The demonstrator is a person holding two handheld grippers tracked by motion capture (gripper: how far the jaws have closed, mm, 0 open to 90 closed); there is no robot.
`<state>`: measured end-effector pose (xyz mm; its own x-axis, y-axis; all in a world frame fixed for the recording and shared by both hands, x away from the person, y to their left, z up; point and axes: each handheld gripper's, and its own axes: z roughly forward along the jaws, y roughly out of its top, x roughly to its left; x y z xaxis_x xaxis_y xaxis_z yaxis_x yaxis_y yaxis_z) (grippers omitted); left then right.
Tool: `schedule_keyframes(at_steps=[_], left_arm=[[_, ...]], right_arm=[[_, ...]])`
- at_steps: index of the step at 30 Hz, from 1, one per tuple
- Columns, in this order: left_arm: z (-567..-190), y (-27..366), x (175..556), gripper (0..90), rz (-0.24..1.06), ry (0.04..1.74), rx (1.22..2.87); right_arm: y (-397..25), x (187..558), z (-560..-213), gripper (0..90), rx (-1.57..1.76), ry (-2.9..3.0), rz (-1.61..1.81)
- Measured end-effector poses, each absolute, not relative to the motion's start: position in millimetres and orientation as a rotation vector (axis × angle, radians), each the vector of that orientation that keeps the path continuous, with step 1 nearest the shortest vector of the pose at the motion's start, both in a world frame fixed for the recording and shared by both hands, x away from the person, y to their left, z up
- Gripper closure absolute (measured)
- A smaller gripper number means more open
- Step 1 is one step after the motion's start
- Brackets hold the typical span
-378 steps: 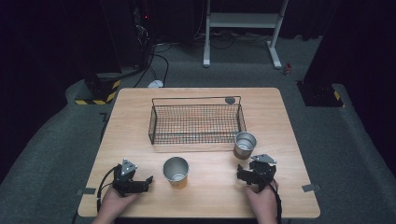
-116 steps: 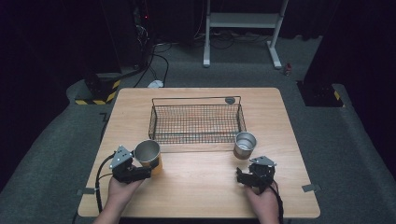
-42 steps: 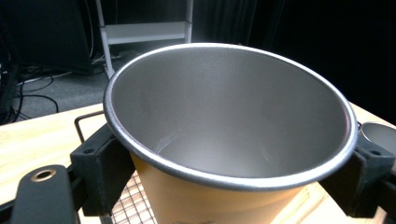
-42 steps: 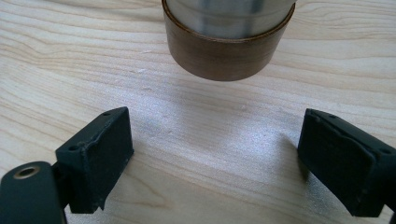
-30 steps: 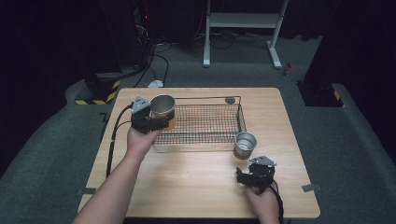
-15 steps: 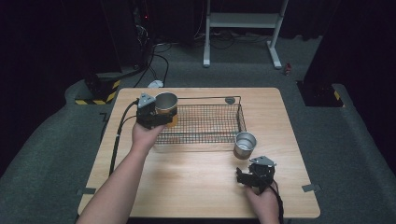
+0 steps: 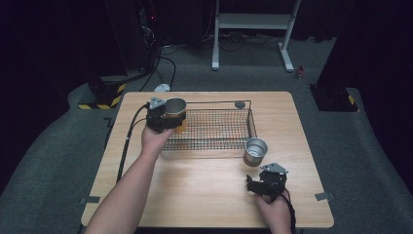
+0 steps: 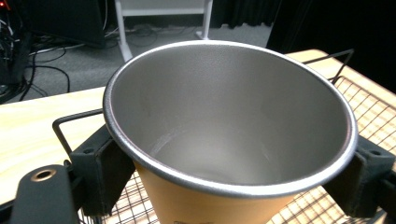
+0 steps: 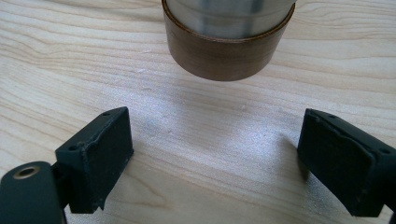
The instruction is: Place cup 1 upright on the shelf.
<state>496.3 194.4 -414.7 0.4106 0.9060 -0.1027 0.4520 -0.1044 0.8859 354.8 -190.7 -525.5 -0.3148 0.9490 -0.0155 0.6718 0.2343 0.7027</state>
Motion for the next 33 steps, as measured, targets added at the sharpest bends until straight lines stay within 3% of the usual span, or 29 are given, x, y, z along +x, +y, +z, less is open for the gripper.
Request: schedule_keyframes(at_steps=[33], left_arm=[[-445, 174, 520, 14.5, 0.514, 1.404, 1.912]], right_arm=[[-191, 355, -525, 10.2, 1.484, 2.070, 0.833]])
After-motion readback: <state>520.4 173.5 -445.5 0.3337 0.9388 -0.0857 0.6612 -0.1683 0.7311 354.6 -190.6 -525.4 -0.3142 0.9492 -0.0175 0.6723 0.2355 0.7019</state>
